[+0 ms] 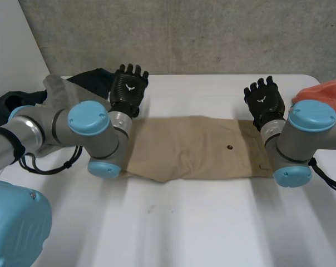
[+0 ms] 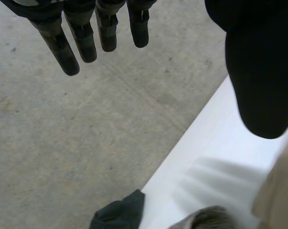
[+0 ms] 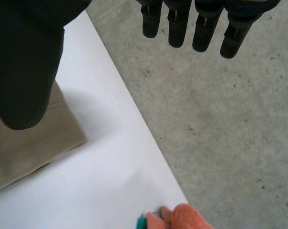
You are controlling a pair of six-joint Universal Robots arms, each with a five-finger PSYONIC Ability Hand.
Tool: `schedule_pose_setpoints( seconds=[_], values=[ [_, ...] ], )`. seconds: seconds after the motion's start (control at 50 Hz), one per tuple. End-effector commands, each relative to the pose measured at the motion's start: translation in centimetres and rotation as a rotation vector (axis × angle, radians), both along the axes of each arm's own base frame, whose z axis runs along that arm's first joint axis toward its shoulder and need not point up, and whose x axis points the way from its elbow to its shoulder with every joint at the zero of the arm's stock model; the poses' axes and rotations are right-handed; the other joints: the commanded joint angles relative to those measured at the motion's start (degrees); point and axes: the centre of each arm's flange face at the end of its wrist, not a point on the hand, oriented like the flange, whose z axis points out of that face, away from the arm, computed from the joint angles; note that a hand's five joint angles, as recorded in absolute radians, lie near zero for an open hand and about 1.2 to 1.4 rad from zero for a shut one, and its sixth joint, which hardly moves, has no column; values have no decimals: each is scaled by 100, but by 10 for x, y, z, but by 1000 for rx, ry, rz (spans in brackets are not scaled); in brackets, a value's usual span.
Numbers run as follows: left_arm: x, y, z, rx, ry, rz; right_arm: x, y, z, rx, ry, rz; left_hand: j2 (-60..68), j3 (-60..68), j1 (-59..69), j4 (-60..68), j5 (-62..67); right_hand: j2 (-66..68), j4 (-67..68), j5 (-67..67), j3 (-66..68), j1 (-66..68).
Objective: Fold the laundry.
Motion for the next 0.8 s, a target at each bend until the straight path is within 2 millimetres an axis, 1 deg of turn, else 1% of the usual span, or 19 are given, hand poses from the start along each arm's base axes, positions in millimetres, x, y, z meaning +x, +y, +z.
schedule_pose_setpoints(
  seconds=[0.02,0.04,0.08,0.12,0.18,0.2,0.32,0.34,0.42,0.46,0.48,0.54,0.56,0.62,0.64,0.7,0.72,0.76,0.8],
  values=[
    [5,38,18,54,5,-42,-20,33,29,185,-78,29,-231,-258,-207,-201,-284,-270,-301,-279,-274,-314],
    [8,43,19,65,8,-42,-26,44,37,249,-96,60,-231,-258,-207,-201,-284,-270,-301,-279,-274,-314],
    [15,56,25,96,26,-47,-33,54,40,326,-120,72,-231,-258,-207,-201,-284,-270,-301,-279,-274,-314],
    [22,68,29,129,53,-52,-47,63,32,456,-158,74,-231,-258,-207,-201,-284,-247,-278,-256,-251,-291],
    [30,77,31,162,80,-53,-62,69,19,553,-181,59,-231,-258,-207,-201,-284,441,410,432,438,397],
    [33,83,31,185,96,-55,-64,68,17,558,-184,56,-231,-258,-207,-201,-284,578,547,569,575,534],
    [38,95,29,236,134,-60,-70,66,2,556,-185,46,-231,-258,-207,-201,-284,1687,1655,1678,1683,1642],
    [38,95,29,240,138,-60,-70,63,-8,562,-185,41,-231,-258,-207,-201,-284,2772,2741,2763,2769,2728],
    [39,100,29,248,140,-63,-75,55,-15,556,-189,26,-231,-258,-207,-201,-284,6719,6687,6709,6715,6674],
    [38,104,32,245,142,-70,-80,51,-13,543,-186,9,-231,-258,-207,-201,-284,6730,6699,6721,6726,6686],
    [38,105,33,243,144,-73,-87,49,-13,535,-174,-14,-231,-258,-207,-201,-284,6730,6699,6721,6726,6686],
    [39,109,44,227,155,-77,-98,47,-11,523,-157,-48,-231,-258,-207,-201,-284,6730,6699,6721,6726,6686],
    [40,110,46,222,156,-78,-106,44,-3,498,-151,-69,-231,-258,-207,-201,-284,6730,6699,6721,6726,6686],
    [43,115,56,205,167,-79,-120,43,16,447,-133,-99,-231,-258,-207,-201,-284,6730,6699,6721,6726,6686],
    [44,116,58,202,169,-81,-129,43,26,414,-105,-115,-231,-258,-207,-201,-284,6730,6699,6721,6726,6686],
    [47,121,66,188,177,-83,-143,41,34,380,-56,-131,-231,-258,-207,-201,-284,6730,6699,6721,6726,6686],
    [48,123,67,188,179,-83,-152,40,37,363,-21,-148,-231,-258,-207,-201,-284,6730,6699,6721,6726,6686],
    [50,126,71,184,181,-84,-157,39,37,353,11,-164,-231,-258,-207,-201,-284,6730,6699,6721,6726,6686],
    [51,127,72,184,185,-84,-154,40,40,338,40,-152,-231,-258,-207,-201,-284,6730,6699,6721,6726,6686]
  ],
)
